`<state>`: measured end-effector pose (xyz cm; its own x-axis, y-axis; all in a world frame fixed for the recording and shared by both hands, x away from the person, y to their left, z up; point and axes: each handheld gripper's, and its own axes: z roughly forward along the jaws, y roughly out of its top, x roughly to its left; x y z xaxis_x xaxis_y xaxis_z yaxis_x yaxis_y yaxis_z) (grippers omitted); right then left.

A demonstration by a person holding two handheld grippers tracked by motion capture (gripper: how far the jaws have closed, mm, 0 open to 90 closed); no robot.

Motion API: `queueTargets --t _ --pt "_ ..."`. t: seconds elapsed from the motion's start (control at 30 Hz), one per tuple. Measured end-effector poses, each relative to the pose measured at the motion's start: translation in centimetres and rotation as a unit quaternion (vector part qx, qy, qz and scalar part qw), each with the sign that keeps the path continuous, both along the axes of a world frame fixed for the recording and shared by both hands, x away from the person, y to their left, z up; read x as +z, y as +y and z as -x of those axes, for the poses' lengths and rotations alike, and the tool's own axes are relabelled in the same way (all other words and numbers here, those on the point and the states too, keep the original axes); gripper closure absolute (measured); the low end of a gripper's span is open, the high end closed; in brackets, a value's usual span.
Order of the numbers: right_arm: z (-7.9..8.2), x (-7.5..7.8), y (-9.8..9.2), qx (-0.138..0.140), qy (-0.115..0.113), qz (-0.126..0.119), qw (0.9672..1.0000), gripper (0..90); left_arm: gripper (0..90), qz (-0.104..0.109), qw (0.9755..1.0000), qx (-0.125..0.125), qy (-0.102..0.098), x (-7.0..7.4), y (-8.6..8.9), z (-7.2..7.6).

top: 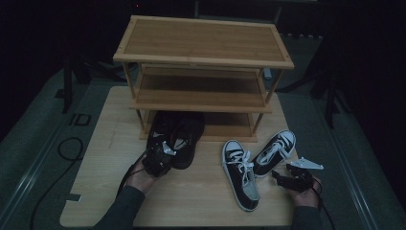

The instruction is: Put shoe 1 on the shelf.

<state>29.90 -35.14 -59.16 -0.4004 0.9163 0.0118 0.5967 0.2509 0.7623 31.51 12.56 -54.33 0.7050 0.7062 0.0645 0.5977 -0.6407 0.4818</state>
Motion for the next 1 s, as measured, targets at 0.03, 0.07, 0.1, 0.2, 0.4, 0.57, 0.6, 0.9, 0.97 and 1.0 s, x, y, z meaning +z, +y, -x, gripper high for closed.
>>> queueTargets --t 0.03,0.07,0.1,0.2,0.4,0.57,0.6,0.9,0.97,1.0 --pt "0.0 0.0 0.0 0.000 0.000 0.000 1.0000 26.8 89.9 -0.002 1.0000 -0.005 0.002 -0.2 -0.3 0.1" --pt "0.0 0.0 0.0 0.000 0.000 0.000 1.0000 26.8 89.9 -0.008 0.9999 -0.010 0.004 -0.3 -0.5 0.1" --pt "0.0 0.0 0.0 0.000 0.000 0.000 1.0000 26.8 89.9 -0.012 0.9999 -0.011 0.004 -0.5 -0.7 0.1" --pt "0.0 0.0 0.0 -0.001 0.000 0.000 1.0000 26.8 90.0 -0.017 0.9998 -0.005 0.005 -0.7 -0.9 -0.1" --pt "0.0 0.0 0.0 0.000 0.000 0.000 1.0000 26.8 90.0 -0.019 0.9994 0.029 -0.006 -0.3 -0.6 -1.1" --pt "0.0 0.0 0.0 -0.001 0.000 0.000 1.0000 26.8 89.3 -0.010 0.9991 0.038 -0.012 0.0 -1.1 -1.6" --pt "0.0 0.0 0.0 -0.001 0.000 0.000 1.0000 26.8 89.3 -0.010 0.9993 0.034 -0.012 0.1 -1.2 -1.5" --pt "0.0 0.0 0.0 -0.001 0.000 0.000 1.0000 26.8 89.3 -0.020 0.9995 0.026 0.001 -0.7 -2.7 -1.7" --pt "0.0 0.0 0.0 -0.001 0.000 0.000 1.0000 26.7 89.3 -0.021 0.9993 0.030 0.000 -0.5 -2.8 -2.0" --pt "0.0 0.0 0.0 -0.001 0.000 0.000 1.0000 26.8 89.3 -0.021 0.9992 0.033 0.000 -0.4 -2.8 -2.2"
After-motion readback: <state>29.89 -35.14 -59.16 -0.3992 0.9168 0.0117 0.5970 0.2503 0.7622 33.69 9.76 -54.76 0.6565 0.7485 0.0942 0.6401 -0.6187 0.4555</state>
